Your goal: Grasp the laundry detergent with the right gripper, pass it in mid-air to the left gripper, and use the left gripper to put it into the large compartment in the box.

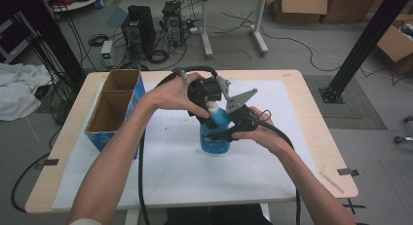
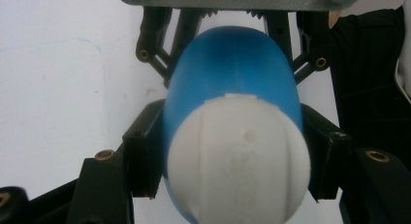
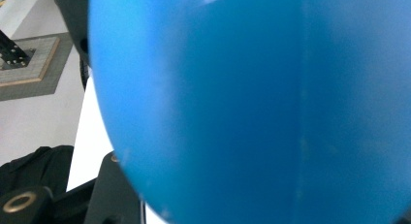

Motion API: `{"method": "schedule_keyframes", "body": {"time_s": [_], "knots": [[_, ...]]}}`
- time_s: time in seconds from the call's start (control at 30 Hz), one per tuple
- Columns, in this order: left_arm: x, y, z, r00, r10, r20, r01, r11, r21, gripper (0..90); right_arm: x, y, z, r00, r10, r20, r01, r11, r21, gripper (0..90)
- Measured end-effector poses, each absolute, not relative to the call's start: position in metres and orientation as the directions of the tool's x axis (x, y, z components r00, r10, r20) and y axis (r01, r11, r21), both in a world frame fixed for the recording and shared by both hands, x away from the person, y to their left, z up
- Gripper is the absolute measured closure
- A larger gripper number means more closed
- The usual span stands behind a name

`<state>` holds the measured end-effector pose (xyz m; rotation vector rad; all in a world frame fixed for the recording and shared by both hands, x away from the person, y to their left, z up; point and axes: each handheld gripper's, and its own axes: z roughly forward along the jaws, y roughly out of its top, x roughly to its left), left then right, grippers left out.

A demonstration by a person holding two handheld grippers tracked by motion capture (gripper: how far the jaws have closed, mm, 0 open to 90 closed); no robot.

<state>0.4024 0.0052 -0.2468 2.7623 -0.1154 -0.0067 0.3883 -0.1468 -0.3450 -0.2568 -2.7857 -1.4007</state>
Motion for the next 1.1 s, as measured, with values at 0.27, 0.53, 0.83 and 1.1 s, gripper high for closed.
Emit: {"method": "schedule_keyframes", "body": {"time_s": [0.27, 0.53, 0.83, 1.1], "knots": [[0.401, 0.005, -0.249, 0.997, -0.073, 0.023, -0.077, -0.93, 0.36, 38.1, 0.389, -0.146, -0.348, -0.987, 0.135, 0.083, 0.147, 0.581, 0.801, 44.5], [0.4, 0.005, -0.249, 0.997, -0.072, 0.03, -0.078, -0.931, 0.355, 38.2, 0.389, -0.146, -0.352, -0.988, 0.132, 0.08, 0.141, 0.558, 0.818, 44.1], [0.4, 0.003, -0.251, 0.997, -0.072, 0.035, -0.079, -0.939, 0.334, 38.2, 0.39, -0.146, -0.356, -0.988, 0.132, 0.075, 0.137, 0.551, 0.823, 43.7], [0.4, 0.003, -0.252, 0.997, -0.067, 0.037, -0.076, -0.942, 0.326, 38.2, 0.39, -0.146, -0.358, -0.988, 0.137, 0.077, 0.14, 0.549, 0.824, 43.1]]}}
